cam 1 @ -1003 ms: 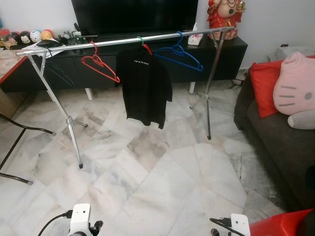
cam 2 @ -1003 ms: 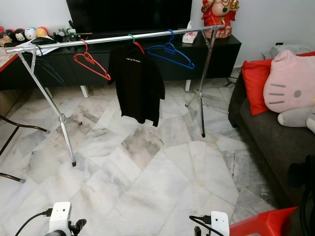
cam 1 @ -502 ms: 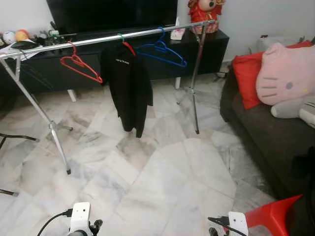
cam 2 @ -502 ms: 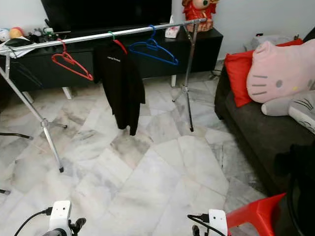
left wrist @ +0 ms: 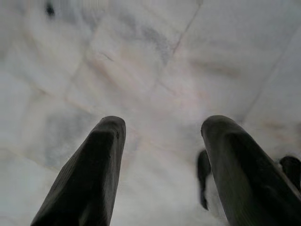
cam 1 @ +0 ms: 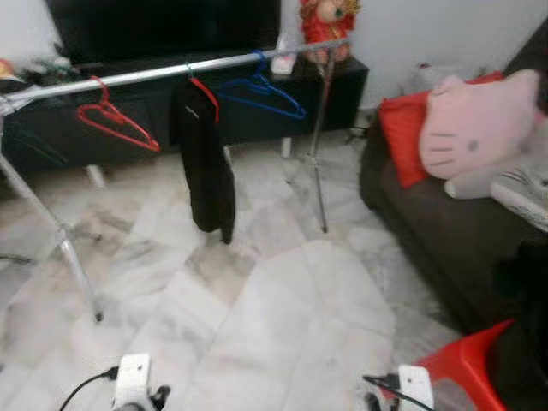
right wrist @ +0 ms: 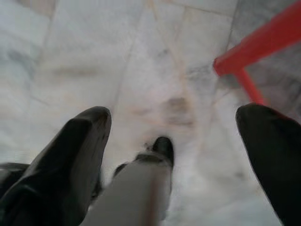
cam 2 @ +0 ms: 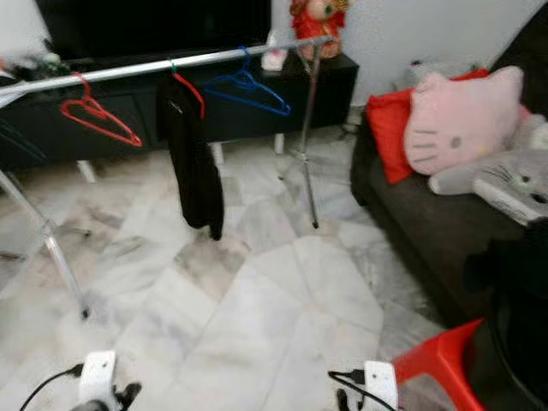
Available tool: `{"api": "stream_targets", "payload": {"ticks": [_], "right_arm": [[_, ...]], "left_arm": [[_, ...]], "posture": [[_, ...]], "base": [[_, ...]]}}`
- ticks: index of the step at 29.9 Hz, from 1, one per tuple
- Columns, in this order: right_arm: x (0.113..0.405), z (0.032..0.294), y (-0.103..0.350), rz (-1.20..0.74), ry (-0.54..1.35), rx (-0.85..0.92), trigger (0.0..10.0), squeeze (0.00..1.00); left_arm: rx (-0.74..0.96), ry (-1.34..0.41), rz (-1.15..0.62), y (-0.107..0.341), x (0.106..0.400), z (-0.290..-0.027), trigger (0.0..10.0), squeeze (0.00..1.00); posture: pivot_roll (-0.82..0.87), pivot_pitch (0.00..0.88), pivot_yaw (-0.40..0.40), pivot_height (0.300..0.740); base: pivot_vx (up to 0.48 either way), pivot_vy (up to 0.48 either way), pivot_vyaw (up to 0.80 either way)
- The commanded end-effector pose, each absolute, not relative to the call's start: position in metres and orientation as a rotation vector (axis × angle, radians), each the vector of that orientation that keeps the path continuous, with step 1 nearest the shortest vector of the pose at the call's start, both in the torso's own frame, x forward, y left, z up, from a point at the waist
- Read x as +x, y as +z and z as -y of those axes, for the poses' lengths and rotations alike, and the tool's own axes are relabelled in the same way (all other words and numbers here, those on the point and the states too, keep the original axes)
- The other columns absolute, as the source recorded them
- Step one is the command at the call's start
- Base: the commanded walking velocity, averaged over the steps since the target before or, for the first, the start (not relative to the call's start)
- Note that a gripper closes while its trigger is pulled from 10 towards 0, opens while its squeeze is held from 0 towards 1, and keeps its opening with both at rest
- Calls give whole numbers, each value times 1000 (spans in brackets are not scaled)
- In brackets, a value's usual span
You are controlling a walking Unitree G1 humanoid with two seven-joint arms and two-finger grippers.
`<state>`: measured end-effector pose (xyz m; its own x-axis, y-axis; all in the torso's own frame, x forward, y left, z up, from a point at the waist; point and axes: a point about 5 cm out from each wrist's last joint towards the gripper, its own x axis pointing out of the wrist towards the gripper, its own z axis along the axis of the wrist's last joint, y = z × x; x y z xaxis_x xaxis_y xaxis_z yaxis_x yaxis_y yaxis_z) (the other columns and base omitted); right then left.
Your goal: Hang hanger
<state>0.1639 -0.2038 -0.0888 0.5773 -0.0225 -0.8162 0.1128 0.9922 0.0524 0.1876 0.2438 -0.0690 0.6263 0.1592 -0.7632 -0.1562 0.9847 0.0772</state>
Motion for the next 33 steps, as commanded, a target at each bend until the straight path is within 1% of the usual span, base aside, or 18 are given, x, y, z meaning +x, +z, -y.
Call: {"api": "stream_targets", "payload": {"ticks": [1, 4, 19, 26, 29, 33], "right_arm": [[161, 209, -89, -955, -96, 96, 10000, 0], [161, 209, -89, -952, -100, 99, 10000, 0], [160, 210, -89, -951, -117, 99, 10000, 0], [159, 210, -90, -956, -111, 95, 10000, 0], [158, 210, -90, -959, -109, 93, 10000, 0], [157, 210, -90, -961, -109, 93, 10000, 0]], "left_arm": [[-10, 173, -869, -69, 192, -238, 10000, 0], [-6, 169, -863, -68, 192, -238, 10000, 0], [-17, 172, -847, -68, 191, -238, 10000, 0], [-33, 178, -867, -71, 188, -236, 10000, 0], [-27, 173, -873, -72, 187, -235, 10000, 0], [-14, 160, -876, -72, 186, -234, 10000, 0]], "posture": [[-80, 0, 61, 740], [-81, 0, 64, 740], [-70, 0, 61, 740], [-71, 0, 58, 740], [-69, 0, 56, 740], [-67, 0, 57, 740]], "base": [[0, 480, -656], [0, 470, -658], [0, 0, -656], [0, 0, -655], [0, 480, -658], [0, 0, -656]]}}
